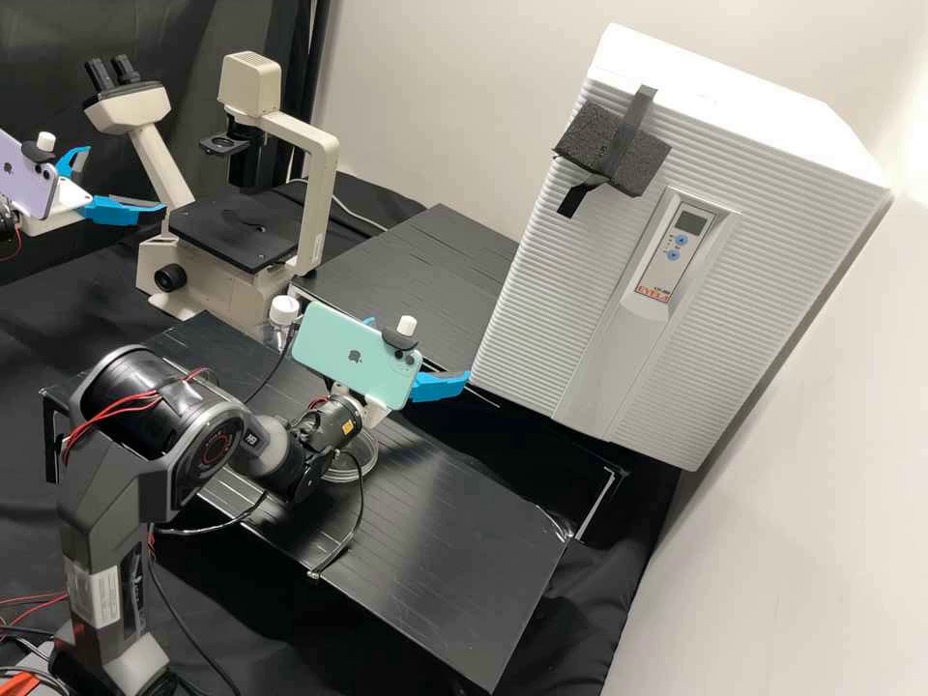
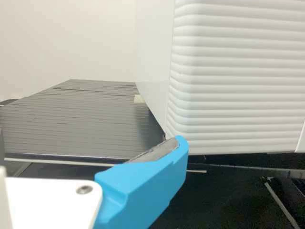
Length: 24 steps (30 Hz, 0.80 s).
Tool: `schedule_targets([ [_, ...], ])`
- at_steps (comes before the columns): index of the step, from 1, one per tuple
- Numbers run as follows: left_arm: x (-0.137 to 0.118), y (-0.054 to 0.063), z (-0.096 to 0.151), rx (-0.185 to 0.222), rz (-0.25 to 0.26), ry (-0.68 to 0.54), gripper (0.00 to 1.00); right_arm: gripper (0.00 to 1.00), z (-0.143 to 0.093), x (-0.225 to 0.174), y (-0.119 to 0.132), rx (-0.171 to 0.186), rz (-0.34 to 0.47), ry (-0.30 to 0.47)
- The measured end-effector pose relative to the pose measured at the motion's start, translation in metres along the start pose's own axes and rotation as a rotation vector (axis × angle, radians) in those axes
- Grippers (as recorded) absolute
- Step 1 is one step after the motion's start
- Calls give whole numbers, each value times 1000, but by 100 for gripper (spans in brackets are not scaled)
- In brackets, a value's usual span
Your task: Open the petri dish lid.
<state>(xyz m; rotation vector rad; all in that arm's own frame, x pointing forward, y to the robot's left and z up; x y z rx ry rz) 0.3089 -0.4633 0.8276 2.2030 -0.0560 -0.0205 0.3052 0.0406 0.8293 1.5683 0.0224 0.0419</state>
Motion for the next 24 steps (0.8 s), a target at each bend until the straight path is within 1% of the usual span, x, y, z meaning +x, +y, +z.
schedule_targets([
  [11, 0, 0, 0, 0, 0, 0, 100, 100, 1, -4, -1, 0, 2, -1],
  [14, 0, 0, 0, 0, 0, 0, 100, 100, 4, -17, 3, 1, 16, -6],
  [16, 0, 0, 0, 0, 0, 0, 100, 100, 4, -30, 6, 13, 42, 5],
  [18, 0, 0, 0, 0, 0, 0, 100, 100, 2, -48, 10, 38, 78, 33],
  [19, 0, 0, 0, 0, 0, 0, 100, 100, 1, -53, 10, 42, 86, 45],
  [20, 0, 0, 0, 0, 0, 0, 100, 100, -1, -66, 11, 49, 109, 73],
  [22, 0, 0, 0, 0, 0, 0, 100, 100, -5, -81, 10, 49, 125, 111],
  [24, 0, 0, 0, 0, 0, 0, 100, 100, -8, -96, 5, 52, 122, 140],
])
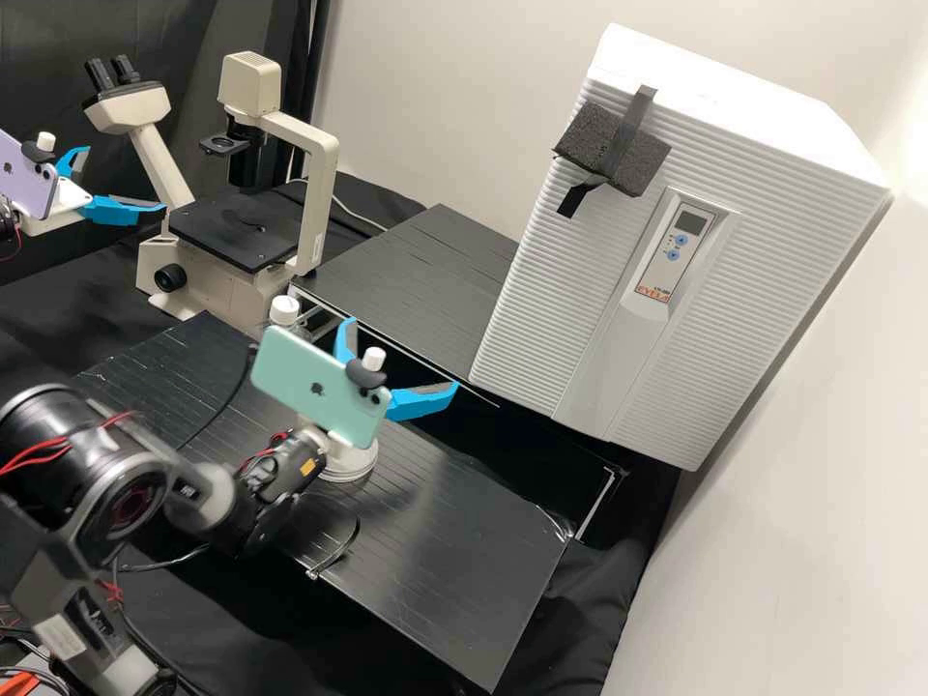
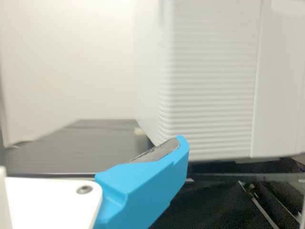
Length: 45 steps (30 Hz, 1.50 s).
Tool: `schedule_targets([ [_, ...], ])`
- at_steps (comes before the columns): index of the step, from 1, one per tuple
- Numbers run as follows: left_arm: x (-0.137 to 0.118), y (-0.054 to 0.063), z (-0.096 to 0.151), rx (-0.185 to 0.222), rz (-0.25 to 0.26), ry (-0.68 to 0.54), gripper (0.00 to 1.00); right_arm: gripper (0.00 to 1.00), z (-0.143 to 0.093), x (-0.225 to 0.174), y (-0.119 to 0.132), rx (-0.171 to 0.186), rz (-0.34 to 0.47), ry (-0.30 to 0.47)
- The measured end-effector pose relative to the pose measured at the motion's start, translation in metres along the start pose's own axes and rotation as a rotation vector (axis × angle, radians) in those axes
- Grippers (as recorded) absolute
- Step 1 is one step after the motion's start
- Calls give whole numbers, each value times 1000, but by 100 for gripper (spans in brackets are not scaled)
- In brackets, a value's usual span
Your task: Open the petri dish lid.
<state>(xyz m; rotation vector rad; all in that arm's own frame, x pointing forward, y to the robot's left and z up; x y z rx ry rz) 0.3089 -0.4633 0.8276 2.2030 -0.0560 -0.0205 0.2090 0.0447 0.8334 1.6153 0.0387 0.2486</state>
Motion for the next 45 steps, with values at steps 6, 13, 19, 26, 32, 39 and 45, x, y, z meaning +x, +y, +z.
schedule_targets([
  [6, 0, 0, 0, 0, 0, 0, 100, 100, -13, -40, -16, 15, -86, 72],
  [13, 0, 0, 0, 0, 0, 0, 100, 100, -29, -52, -15, 10, -98, 127],
  [19, 0, 0, 0, 0, 0, 0, 100, 100, -36, -61, -14, -11, -88, 91],
  [26, 0, 0, 0, 0, 0, 0, 100, 100, -28, -68, -10, -47, -119, -32],
  [32, 0, 0, 0, 0, 0, 0, 100, 100, -23, -78, -1, -40, -129, -105],
  [39, 0, 0, 0, 0, 0, 0, 100, 100, -22, -83, 0, -31, -155, -123],
  [45, 0, 0, 0, 0, 0, 0, 100, 100, -21, -82, -5, -36, -191, -133],
])
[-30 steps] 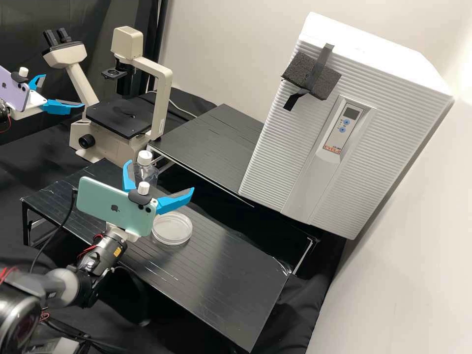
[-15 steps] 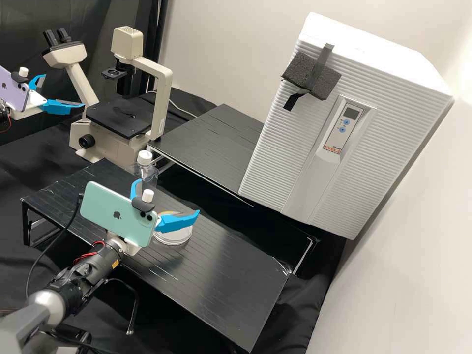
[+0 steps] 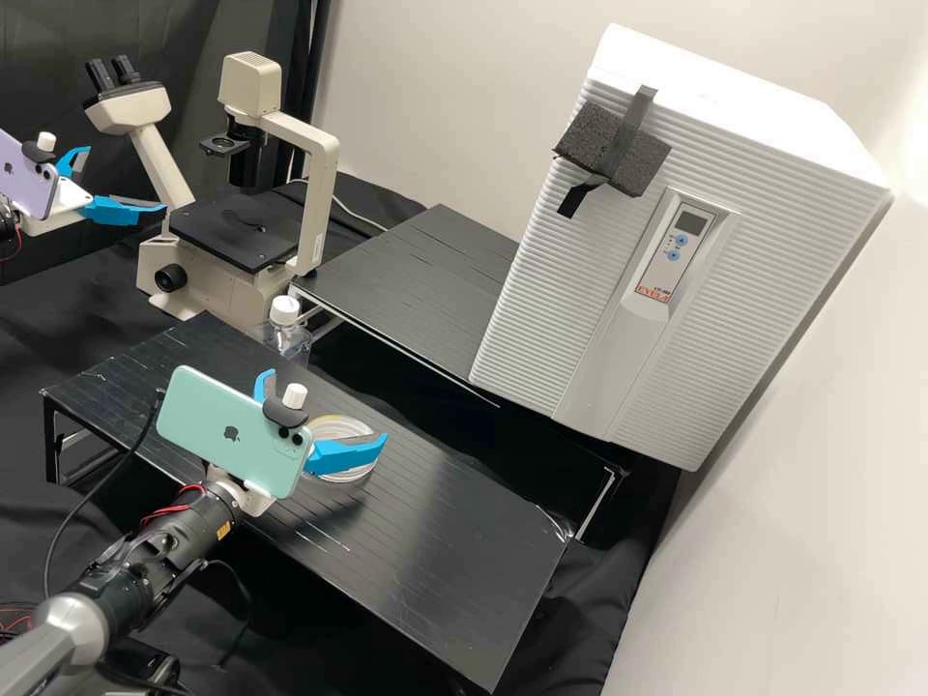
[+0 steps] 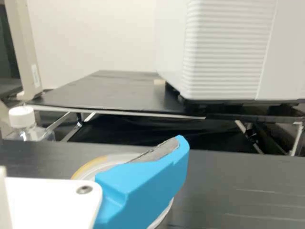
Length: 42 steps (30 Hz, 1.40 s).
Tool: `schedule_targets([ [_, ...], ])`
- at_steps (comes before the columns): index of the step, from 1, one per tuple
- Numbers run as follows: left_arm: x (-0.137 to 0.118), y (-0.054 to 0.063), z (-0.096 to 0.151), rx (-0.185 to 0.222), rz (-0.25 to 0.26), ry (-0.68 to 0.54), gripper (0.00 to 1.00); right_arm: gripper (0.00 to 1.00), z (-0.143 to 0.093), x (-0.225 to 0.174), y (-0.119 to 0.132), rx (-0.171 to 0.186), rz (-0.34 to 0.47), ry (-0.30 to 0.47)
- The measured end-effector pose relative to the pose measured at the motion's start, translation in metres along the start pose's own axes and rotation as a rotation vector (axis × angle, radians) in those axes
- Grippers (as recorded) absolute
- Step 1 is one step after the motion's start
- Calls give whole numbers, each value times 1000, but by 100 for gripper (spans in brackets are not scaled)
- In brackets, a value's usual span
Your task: Open the petri dish lid.
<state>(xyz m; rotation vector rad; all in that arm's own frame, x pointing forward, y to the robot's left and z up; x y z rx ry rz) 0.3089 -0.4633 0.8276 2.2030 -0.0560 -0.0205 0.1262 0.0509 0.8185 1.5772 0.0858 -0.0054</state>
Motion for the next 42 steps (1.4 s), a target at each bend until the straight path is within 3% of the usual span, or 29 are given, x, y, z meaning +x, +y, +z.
schedule_targets([
  [5, 0, 0, 0, 0, 0, 0, 100, 100, 3, 5, -6, -12, -44, -29],
  [15, 0, 0, 0, 0, 0, 0, 100, 100, 5, 9, -7, -19, -36, -39],
  [30, 0, 0, 0, 0, 0, 0, 100, 100, 0, -10, 7, 13, 33, -2],
  [42, 0, 0, 0, 0, 0, 0, 100, 100, 9, -4, 3, 6, 5, -80],
])
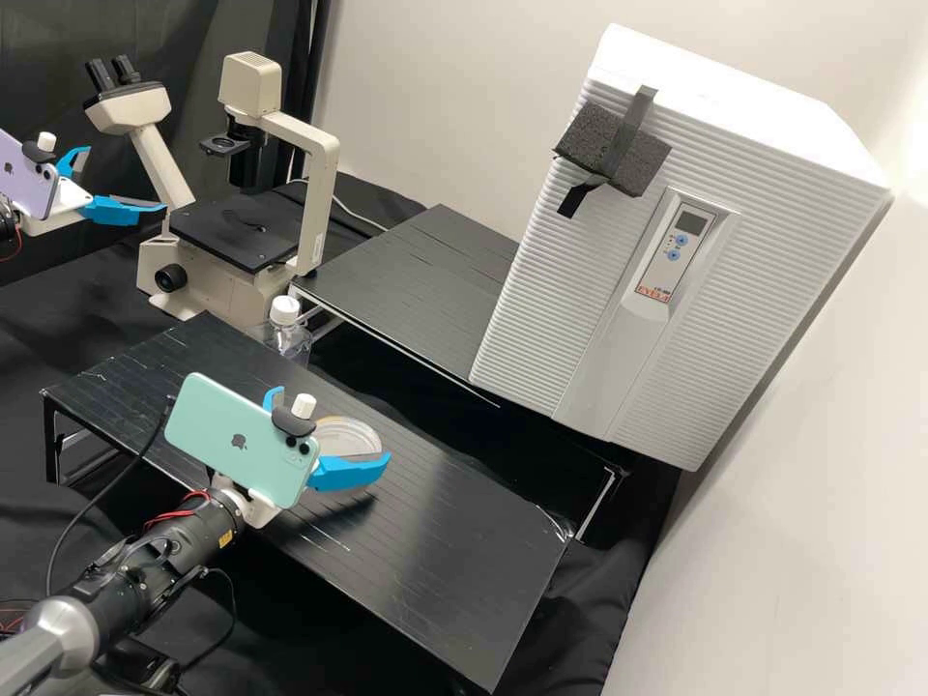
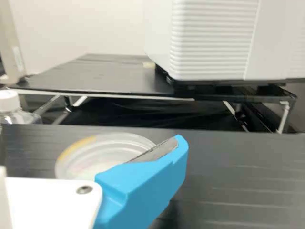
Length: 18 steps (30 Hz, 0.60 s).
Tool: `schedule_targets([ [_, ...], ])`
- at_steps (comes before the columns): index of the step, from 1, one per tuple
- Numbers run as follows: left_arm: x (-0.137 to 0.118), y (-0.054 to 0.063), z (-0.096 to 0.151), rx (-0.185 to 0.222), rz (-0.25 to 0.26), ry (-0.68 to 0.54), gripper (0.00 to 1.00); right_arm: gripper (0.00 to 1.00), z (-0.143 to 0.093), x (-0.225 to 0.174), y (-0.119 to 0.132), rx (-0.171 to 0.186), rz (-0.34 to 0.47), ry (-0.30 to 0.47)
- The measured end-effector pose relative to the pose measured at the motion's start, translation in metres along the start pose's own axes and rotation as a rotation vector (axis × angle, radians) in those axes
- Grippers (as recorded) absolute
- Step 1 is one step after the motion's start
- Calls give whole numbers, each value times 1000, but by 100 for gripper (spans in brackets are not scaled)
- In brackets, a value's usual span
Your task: Open the petri dish lid.
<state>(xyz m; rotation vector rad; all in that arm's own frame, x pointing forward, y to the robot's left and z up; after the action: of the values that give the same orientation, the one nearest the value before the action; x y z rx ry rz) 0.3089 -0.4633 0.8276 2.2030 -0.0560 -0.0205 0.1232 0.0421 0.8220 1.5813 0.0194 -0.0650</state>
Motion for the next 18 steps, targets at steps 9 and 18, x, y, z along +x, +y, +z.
schedule_targets([
  [9, 0, 0, 0, 0, 0, 0, 100, 100, 2, 1, -1, -1, -4, -16],
  [18, 0, 0, 0, 0, 0, 0, 100, 100, 0, 7, -5, -12, -25, -6],
])
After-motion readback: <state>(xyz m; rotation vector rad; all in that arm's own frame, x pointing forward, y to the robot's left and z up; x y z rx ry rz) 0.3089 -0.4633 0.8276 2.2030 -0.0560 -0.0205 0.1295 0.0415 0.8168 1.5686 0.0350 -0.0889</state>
